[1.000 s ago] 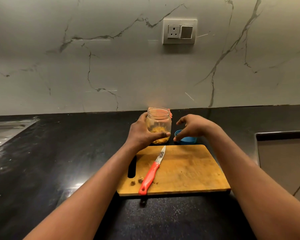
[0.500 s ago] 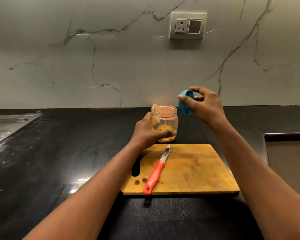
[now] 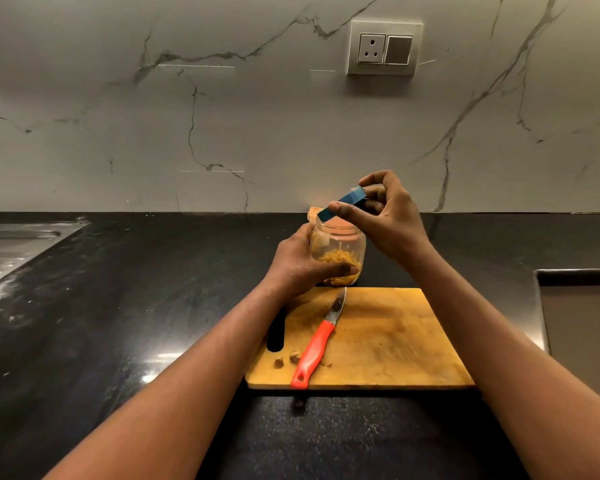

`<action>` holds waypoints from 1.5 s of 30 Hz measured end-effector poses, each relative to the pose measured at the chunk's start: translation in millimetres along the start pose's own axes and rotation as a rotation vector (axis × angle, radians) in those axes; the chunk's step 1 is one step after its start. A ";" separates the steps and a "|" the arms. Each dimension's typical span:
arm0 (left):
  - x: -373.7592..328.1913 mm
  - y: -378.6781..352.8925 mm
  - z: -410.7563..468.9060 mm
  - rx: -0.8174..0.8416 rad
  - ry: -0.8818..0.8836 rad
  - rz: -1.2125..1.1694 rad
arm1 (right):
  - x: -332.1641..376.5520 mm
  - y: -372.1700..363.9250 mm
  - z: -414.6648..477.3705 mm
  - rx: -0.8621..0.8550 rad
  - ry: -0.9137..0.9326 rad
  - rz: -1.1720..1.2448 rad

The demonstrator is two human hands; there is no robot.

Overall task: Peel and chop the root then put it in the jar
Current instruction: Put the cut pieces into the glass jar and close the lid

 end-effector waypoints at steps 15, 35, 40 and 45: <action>-2.1 0.0 0.2 -0.007 0.002 0.059 | -6.1 -2.7 -14.9 0.243 0.021 -0.030; 2.9 2.9 2.9 0.009 0.006 0.051 | -2.7 -5.5 -12.2 0.194 0.029 -0.094; 6.0 10.3 4.3 -0.011 0.016 0.024 | 1.4 3.1 -10.4 0.081 0.017 -0.161; 7.1 12.7 2.4 0.023 0.022 -0.011 | 0.1 3.4 -9.4 0.109 -0.001 -0.097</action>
Point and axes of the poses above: each hand's wrist, its own z-axis towards the middle knuckle, its own y-axis out of the back of the hand, x = y × z, the point moved 2 cm from there along z, towards the middle knuckle, and after that the axes turned 7 degrees about y, right-handed, at the moved point
